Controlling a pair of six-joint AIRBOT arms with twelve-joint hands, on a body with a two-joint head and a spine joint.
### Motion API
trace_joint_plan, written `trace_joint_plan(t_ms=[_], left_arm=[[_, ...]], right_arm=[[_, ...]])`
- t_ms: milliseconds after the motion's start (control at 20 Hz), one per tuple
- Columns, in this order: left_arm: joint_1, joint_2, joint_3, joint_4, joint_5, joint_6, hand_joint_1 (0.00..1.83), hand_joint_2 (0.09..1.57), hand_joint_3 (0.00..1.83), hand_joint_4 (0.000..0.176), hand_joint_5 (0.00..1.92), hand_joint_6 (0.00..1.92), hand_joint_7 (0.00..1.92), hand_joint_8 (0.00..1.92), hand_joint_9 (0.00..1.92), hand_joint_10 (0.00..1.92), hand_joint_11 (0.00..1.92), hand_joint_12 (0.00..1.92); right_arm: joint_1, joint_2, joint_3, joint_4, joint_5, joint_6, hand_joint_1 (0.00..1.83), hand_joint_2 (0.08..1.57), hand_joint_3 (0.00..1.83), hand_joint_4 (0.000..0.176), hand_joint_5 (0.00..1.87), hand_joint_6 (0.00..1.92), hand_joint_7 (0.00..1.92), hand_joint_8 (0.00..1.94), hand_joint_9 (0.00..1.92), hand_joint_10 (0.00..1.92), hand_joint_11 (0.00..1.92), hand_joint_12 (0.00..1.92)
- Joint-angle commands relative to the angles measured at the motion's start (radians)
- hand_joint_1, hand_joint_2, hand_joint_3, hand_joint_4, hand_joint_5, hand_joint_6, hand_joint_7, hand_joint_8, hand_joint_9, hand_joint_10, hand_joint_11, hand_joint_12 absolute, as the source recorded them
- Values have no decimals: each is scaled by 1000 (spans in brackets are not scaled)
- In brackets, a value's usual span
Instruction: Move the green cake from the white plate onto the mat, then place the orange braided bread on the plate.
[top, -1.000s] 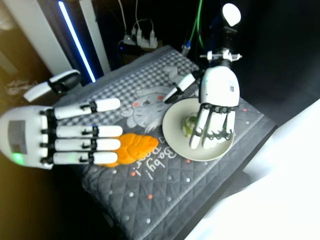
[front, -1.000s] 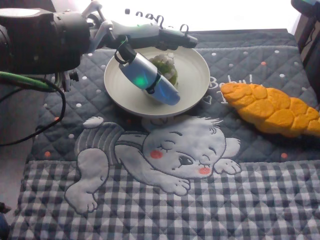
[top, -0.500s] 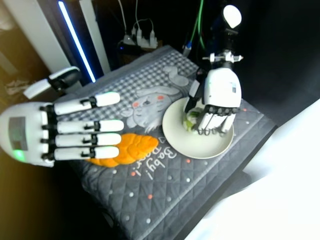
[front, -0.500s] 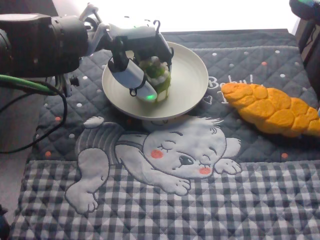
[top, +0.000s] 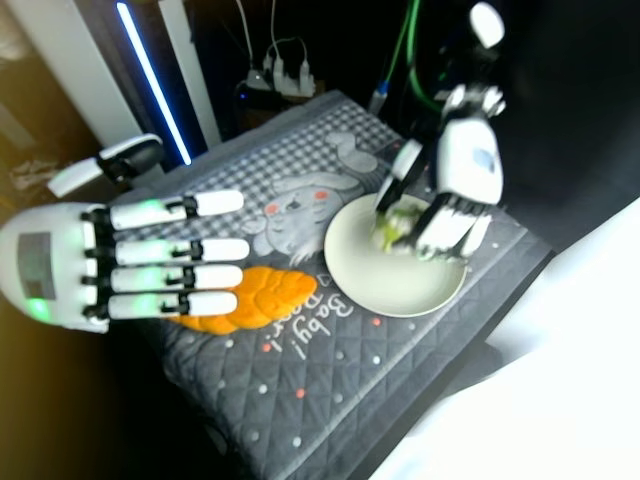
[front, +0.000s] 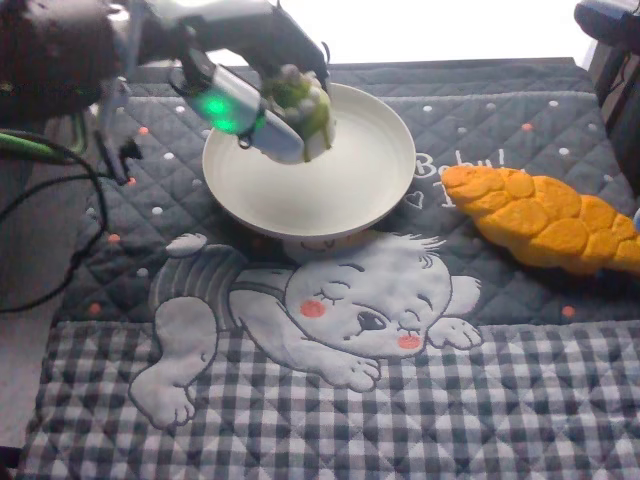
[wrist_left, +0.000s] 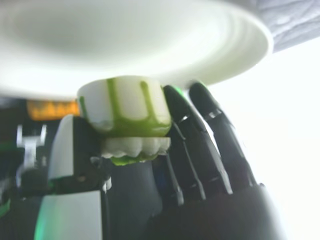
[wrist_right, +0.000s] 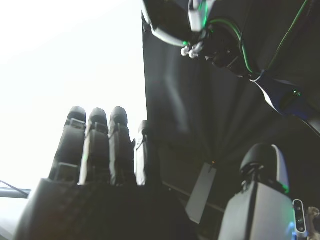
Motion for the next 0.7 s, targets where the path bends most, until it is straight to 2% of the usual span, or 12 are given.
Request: trace_joint_plan(t_ms=[0, 50, 100, 150, 200, 250, 350, 450, 500, 550, 600, 650], left_arm=[[-16, 17, -16, -41, -93, -10, 1379, 1065, 1, 0, 1070, 930, 1063, 767, 1000, 953, 785, 949], [-20, 38, -46, -24, -104, -12, 1379, 1065, 1, 0, 1070, 930, 1063, 767, 1000, 953, 785, 949], [-25, 63, -83, 7, -122, -21, 1388, 1046, 0, 0, 1131, 860, 1089, 661, 1051, 889, 903, 851], [-25, 81, -112, 21, -136, -23, 1388, 1046, 0, 0, 1131, 860, 1089, 661, 1051, 889, 903, 851], [-25, 97, -137, 36, -150, -23, 1279, 1029, 1, 0, 1233, 675, 1124, 627, 1078, 239, 777, 905], [-25, 109, -164, 65, -160, -23, 1268, 1034, 0, 0, 1214, 689, 1123, 650, 1112, 155, 685, 964], [-25, 133, -216, 109, -177, -21, 1267, 1037, 0, 0, 1223, 675, 1095, 695, 1142, 84, 648, 973], [-12, 158, -255, 120, -191, -10, 1269, 1032, 1, 0, 1219, 688, 1119, 651, 1147, 63, 671, 950], [-3, 175, -278, 118, -194, 1, 1273, 1029, 0, 0, 1202, 740, 1170, 542, 1147, 40, 650, 859], [10, 197, -306, 106, -193, 36, 1269, 1019, 0, 0, 1202, 719, 1227, 465, 1208, 30, 716, 884], [16, 224, -343, 98, -176, 81, 1362, 1055, 0, 0, 1125, 782, 1115, 660, 1025, 840, 785, 1024], [20, 255, -390, 95, -155, 139, 1373, 1085, 0, 0, 1088, 800, 1026, 822, 913, 1134, 778, 1077]], right_arm=[[6, 13, 0, 38, 119, 9, 441, 724, 0, 130, 122, 1, 227, 15, 71, 8, 28, 17], [6, 13, 0, 39, 119, 9, 441, 724, 0, 130, 122, 1, 227, 15, 71, 8, 28, 17], [6, 13, 0, 39, 119, 9, 430, 752, 9, 119, 124, 1, 244, 15, 79, 9, 26, 17], [6, 13, 0, 39, 119, 9, 430, 752, 9, 119, 124, 1, 244, 15, 79, 9, 26, 17], [6, 13, 0, 39, 119, 9, 429, 755, 7, 126, 130, 3, 243, 10, 77, 6, 11, 11], [6, 13, 0, 39, 119, 9, 446, 761, 7, 134, 141, 7, 236, 6, 66, 1, 1, 1], [6, 14, 0, 39, 119, 9, 434, 764, 6, 131, 131, 1, 229, 2, 52, 0, 0, 0], [6, 16, -2, 39, 119, 9, 434, 755, 1, 127, 133, 1, 235, 4, 53, 2, 0, 0], [6, 18, -5, 39, 119, 9, 492, 754, 0, 122, 119, 0, 215, 0, 24, 0, 0, 0], [6, 20, -7, 40, 119, 9, 477, 728, 0, 130, 118, 1, 230, 7, 47, 11, 0, 0], [6, 20, -8, 40, 119, 9, 449, 726, 0, 130, 110, 0, 222, 3, 48, 10, 5, 2], [6, 21, -10, 41, 119, 9, 447, 702, 0, 141, 102, 0, 222, 3, 46, 8, 13, 6]])
